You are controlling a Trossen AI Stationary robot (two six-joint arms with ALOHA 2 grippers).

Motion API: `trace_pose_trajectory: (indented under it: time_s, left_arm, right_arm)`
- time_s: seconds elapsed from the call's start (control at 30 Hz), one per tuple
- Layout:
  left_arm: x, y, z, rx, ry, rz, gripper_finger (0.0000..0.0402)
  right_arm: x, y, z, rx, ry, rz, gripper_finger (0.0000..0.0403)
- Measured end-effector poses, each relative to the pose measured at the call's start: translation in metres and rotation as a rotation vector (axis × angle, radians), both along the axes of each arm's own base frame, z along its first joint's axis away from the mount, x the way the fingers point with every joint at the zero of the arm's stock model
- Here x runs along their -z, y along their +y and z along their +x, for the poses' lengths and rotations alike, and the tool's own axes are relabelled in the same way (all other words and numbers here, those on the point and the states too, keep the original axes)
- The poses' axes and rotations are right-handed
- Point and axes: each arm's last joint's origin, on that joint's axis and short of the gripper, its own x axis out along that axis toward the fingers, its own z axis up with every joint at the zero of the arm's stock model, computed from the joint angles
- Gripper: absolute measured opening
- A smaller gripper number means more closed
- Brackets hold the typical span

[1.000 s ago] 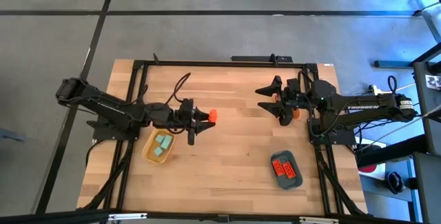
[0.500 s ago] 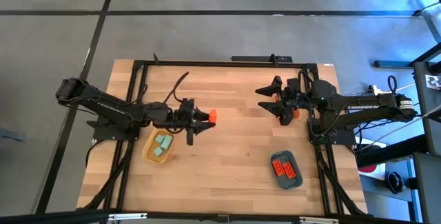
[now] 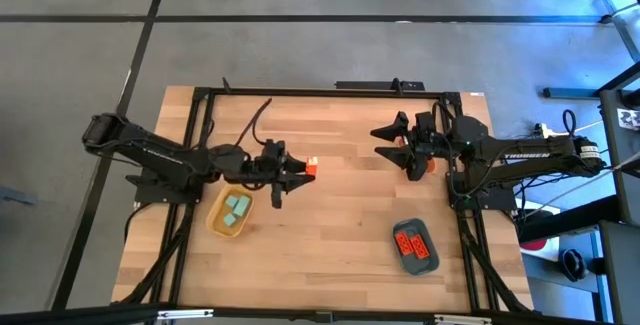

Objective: Sort & place blocks by color
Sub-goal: Put the orange game piece into the blue bin

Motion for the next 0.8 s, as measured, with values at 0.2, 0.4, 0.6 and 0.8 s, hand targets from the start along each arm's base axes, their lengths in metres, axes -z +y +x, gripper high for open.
trace_pose_trajectory:
  time_s: [0.2, 0.4, 0.6, 0.8]
  left_arm:
    - [-0.009, 0.004, 0.028, 0.049, 0.003, 0.070, 0.0129]
    - [-0.010, 0.009, 0.059, 0.090, 0.011, 0.100, 0.0129]
    - [-0.007, 0.011, 0.091, 0.150, 0.025, 0.107, 0.0129]
    - [-0.006, 0.012, 0.102, 0.142, 0.034, 0.106, 0.0129]
  right_arm:
    - [0.000, -0.001, 0.000, 0.031, 0.000, 0.013, 0.0273]
    - [0.000, -0.003, 0.000, 0.083, -0.007, 0.133, 0.0273]
    - [0.006, -0.004, 0.007, 0.072, 0.026, 0.202, 0.0273]
    - [0.020, 0.001, 0.023, -0.090, 0.101, 0.188, 0.0273]
